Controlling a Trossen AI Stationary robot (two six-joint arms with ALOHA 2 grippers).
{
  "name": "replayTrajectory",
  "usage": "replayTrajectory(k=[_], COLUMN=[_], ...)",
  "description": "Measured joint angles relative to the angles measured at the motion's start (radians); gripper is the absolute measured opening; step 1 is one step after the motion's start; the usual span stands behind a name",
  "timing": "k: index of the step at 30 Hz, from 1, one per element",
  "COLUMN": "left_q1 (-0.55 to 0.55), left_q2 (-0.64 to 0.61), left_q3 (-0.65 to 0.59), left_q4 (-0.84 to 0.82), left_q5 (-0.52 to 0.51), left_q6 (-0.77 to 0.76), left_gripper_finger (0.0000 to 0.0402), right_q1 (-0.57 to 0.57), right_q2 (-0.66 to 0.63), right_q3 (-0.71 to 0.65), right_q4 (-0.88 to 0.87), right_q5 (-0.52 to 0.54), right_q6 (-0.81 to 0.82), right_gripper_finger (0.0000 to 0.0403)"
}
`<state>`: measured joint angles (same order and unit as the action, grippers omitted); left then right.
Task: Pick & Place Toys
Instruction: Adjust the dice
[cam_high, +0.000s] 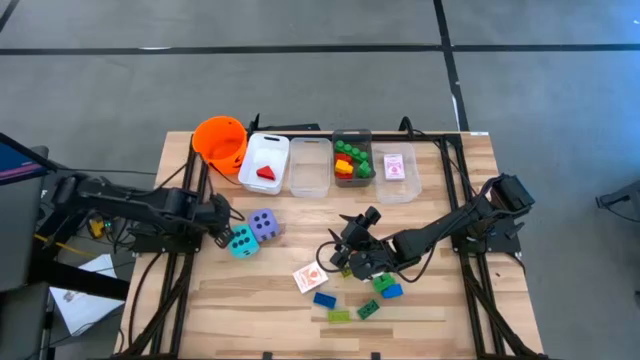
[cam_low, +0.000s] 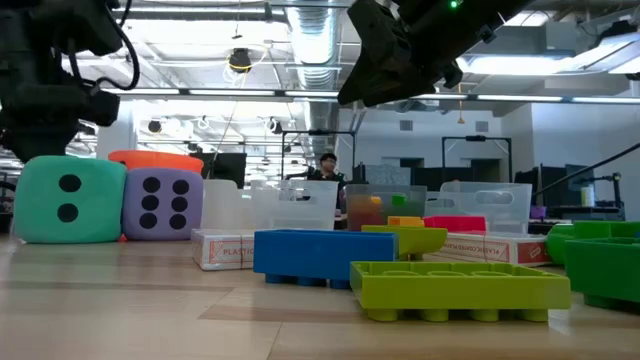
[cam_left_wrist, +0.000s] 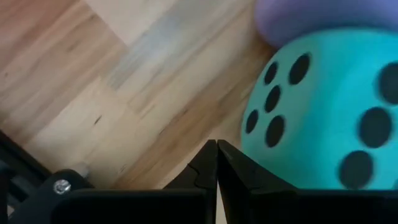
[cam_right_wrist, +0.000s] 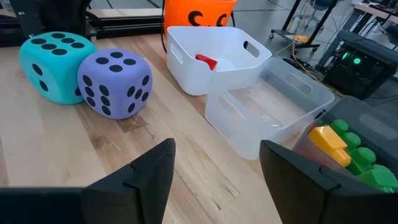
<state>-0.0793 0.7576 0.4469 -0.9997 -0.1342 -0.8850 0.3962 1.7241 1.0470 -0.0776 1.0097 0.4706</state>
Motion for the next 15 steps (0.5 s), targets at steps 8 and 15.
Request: replayTrajectory(k=[8,15], left_q1=[0.000,-0.035], left_q2=[0.121,0.148], left_q3=[0.000,-0.001], left_q4=[0.029,0.146], left_q5=[0.112,0.255], left_q6=[0.081,0.144], left_gripper_finger=[0.0000,0.0000], right_q1=[0.001,0.001], right_q2=[0.000,0.000], right_q3=[0.000,0.000], right_q4=[-0.003,-0.009], right_q5=[0.000,0.000], right_q6=[0.000,0.000], right_gripper_finger=[0.0230,0.0230])
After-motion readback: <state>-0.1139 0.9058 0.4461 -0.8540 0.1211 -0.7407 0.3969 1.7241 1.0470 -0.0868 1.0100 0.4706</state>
